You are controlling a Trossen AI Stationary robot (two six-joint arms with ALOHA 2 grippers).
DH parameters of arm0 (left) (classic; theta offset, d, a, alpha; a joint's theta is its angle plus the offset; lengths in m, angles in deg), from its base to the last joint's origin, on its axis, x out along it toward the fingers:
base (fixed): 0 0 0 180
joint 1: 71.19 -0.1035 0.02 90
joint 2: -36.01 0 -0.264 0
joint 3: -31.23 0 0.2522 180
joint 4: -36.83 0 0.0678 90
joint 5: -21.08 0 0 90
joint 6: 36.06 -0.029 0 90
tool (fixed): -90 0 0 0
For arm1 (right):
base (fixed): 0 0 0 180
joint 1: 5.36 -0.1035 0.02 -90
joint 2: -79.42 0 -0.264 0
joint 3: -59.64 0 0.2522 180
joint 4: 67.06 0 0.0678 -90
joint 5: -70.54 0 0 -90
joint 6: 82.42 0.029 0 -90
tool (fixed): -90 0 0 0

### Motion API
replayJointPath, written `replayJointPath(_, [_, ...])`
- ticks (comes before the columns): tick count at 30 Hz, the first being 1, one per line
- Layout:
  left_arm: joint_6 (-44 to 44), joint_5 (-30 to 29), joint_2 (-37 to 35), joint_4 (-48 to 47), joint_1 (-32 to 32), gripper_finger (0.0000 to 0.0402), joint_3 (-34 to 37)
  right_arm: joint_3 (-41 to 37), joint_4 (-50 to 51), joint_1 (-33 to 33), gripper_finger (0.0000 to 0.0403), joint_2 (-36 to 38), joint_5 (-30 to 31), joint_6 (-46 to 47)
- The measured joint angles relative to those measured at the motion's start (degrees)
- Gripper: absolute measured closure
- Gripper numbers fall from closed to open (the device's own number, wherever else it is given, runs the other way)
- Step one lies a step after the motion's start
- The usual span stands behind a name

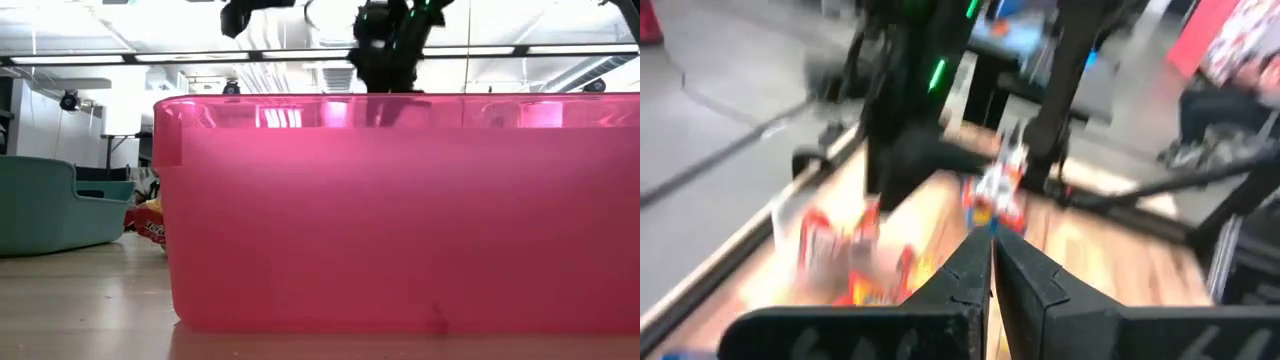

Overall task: Sort Maruchan noodles
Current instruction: Put the middle left red noodle pack into the green bin

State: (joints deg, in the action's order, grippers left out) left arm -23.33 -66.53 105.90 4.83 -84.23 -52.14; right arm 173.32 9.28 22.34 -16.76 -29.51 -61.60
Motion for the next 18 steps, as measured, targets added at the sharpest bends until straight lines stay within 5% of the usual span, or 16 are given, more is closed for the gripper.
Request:
replayJointPath(9, [0.4, 0.9, 7.5, -14.0, 0.1, 0.0402, 0.0, -5.0, -4.2, -7.7, 0.0255, 10.3, -0.4, 6.4])
replayJointPath(18, [-7.4, 3.1, 16.1, -14.5, 0.1, 0.0397, 0.0, -19.1, -12.3, -13.4, 0.0255, 21.3, 5.2, 12.8])
